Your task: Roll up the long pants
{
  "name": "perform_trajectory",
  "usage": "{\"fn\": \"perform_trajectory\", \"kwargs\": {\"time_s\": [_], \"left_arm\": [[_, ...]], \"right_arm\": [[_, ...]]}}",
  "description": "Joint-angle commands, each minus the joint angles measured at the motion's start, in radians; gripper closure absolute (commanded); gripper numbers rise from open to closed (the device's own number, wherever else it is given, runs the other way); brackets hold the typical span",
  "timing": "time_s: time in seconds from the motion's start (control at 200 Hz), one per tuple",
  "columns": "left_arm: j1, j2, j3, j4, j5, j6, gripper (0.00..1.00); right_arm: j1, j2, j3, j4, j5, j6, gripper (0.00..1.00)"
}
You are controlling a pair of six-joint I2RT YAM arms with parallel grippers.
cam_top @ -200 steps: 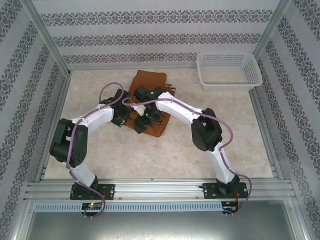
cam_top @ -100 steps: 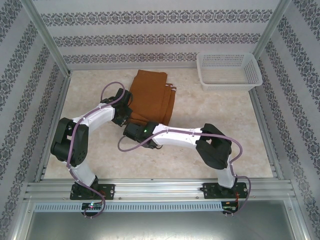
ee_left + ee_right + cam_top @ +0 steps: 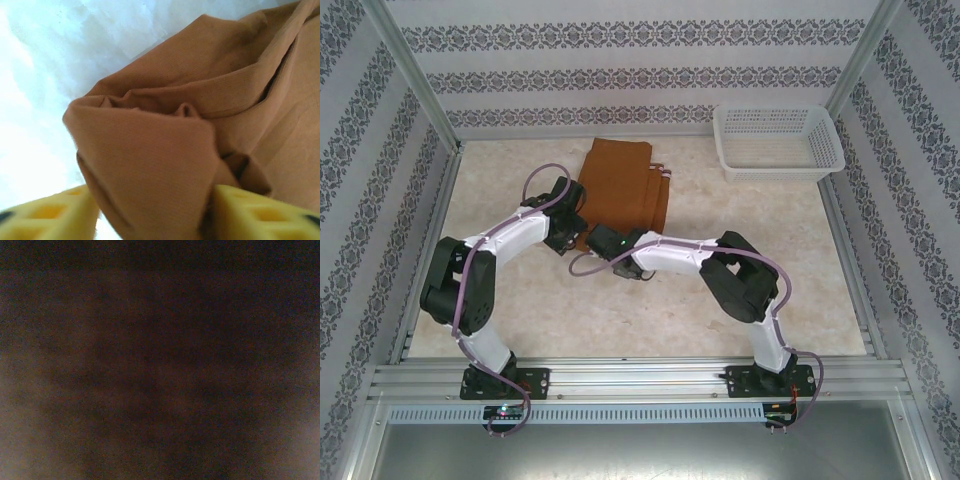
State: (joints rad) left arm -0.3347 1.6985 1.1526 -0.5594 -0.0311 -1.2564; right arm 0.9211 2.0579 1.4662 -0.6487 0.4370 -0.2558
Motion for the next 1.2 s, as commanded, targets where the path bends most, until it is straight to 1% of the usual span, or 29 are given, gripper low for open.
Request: {"fn": "perform_trajectory", "kwargs": {"time_s": [0.0, 0.275, 0.415, 0.535, 0.6, 0.684, 0.699, 0.714, 0.734, 0.749, 0.754, 0.759, 0.764, 0.769, 0.774, 0.779, 0.784, 0.809, 0.814, 0.819, 0.849, 0.869, 0.884, 0.899, 0.964, 1.064, 1.084, 1.109, 1.199], "left_arm": [[-0.010, -0.051, 0.026, -0.069, -0.015, 0.002, 0.00], [-0.014, -0.064, 0.002, -0.042, -0.004, -0.016, 0.00], [-0.016, -0.048, -0.005, -0.010, 0.001, -0.020, 0.00], [-0.020, -0.021, 0.001, 0.006, 0.002, -0.026, 0.00], [-0.023, -0.002, 0.004, 0.016, 0.011, -0.026, 0.00], [-0.029, 0.021, 0.005, 0.043, 0.023, -0.021, 0.01], [-0.030, 0.024, 0.004, 0.046, 0.024, -0.023, 0.02], [-0.032, 0.028, 0.004, 0.050, 0.026, -0.022, 0.05], [-0.032, 0.032, 0.001, 0.063, 0.030, -0.016, 0.16], [-0.032, 0.034, -0.003, 0.078, 0.037, -0.010, 0.29], [-0.033, 0.035, -0.005, 0.083, 0.038, -0.008, 0.31], [-0.033, 0.035, -0.006, 0.086, 0.041, -0.006, 0.36], [-0.033, 0.036, -0.008, 0.094, 0.043, -0.004, 0.39], [-0.033, 0.036, -0.011, 0.101, 0.046, -0.002, 0.45], [-0.033, 0.037, -0.014, 0.109, 0.049, 0.000, 0.48], [-0.033, 0.038, -0.016, 0.116, 0.052, 0.001, 0.55], [-0.032, 0.039, -0.018, 0.123, 0.055, 0.002, 0.59], [-0.032, 0.040, -0.030, 0.152, 0.067, 0.007, 0.93], [-0.032, 0.041, -0.031, 0.155, 0.068, 0.006, 0.98], [-0.033, 0.042, -0.033, 0.156, 0.069, 0.004, 1.00], [-0.033, 0.044, -0.034, 0.156, 0.072, 0.000, 1.00], [-0.033, 0.047, -0.034, 0.157, 0.075, 0.003, 1.00], [-0.032, 0.050, -0.033, 0.157, 0.078, 0.006, 1.00], [-0.032, 0.052, -0.032, 0.157, 0.079, 0.009, 1.00], [-0.032, 0.055, -0.020, 0.133, 0.074, 0.011, 1.00], [-0.032, 0.056, -0.007, 0.115, 0.069, 0.012, 1.00], [-0.033, 0.056, -0.004, 0.112, 0.072, 0.013, 1.00], [-0.032, 0.058, 0.001, 0.108, 0.071, 0.014, 1.00], [-0.033, 0.063, 0.012, 0.095, 0.074, 0.015, 1.00]], "right_arm": [[-0.037, -0.053, 0.091, -0.122, -0.278, 0.081, 1.00], [-0.130, -0.002, 0.258, -0.284, -0.614, 0.140, 1.00], [-0.165, 0.038, 0.321, -0.381, -0.846, 0.160, 1.00], [-0.192, 0.055, 0.330, -0.426, -1.038, 0.180, 1.00], [-0.200, 0.066, 0.332, -0.451, -1.101, 0.176, 1.00], [-0.203, 0.080, 0.328, -0.477, -1.119, 0.166, 1.00], [-0.202, 0.082, 0.326, -0.479, -1.114, 0.165, 1.00], [-0.202, 0.082, 0.323, -0.479, -1.108, 0.165, 1.00], [-0.203, 0.083, 0.318, -0.478, -1.097, 0.165, 1.00], [-0.202, 0.084, 0.315, -0.477, -1.091, 0.166, 1.00], [-0.202, 0.084, 0.313, -0.476, -1.088, 0.166, 0.99], [-0.202, 0.084, 0.312, -0.475, -1.084, 0.165, 0.98], [-0.202, 0.083, 0.310, -0.475, -1.080, 0.165, 0.97], [-0.201, 0.082, 0.309, -0.475, -1.077, 0.166, 0.96], [-0.201, 0.082, 0.306, -0.474, -1.073, 0.166, 0.95], [-0.201, 0.082, 0.304, -0.473, -1.069, 0.167, 0.93], [-0.201, 0.082, 0.303, -0.472, -1.067, 0.167, 0.92], [-0.197, 0.077, 0.294, -0.466, -1.037, 0.169, 0.82], [-0.197, 0.076, 0.293, -0.465, -1.030, 0.170, 0.81], [-0.196, 0.075, 0.291, -0.463, -1.023, 0.172, 0.79], [-0.191, 0.067, 0.278, -0.447, -0.969, 0.188, 0.65], [-0.188, 0.060, 0.271, -0.440, -0.925, 0.201, 0.54], [-0.185, 0.056, 0.267, -0.437, -0.894, 0.205, 0.49], [-0.182, 0.051, 0.264, -0.436, -0.862, 0.206, 0.46], [-0.152, 0.022, 0.247, -0.422, -0.699, 0.209, 0.43], [-0.074, -0.067, 0.182, -0.350, -0.397, 0.213, 0.41], [-0.055, -0.085, 0.165, -0.334, -0.336, 0.215, 0.37], [-0.029, -0.106, 0.149, -0.315, -0.266, 0.216, 0.35], [0.059, -0.153, 0.125, -0.287, -0.095, 0.233, 0.35]]}}
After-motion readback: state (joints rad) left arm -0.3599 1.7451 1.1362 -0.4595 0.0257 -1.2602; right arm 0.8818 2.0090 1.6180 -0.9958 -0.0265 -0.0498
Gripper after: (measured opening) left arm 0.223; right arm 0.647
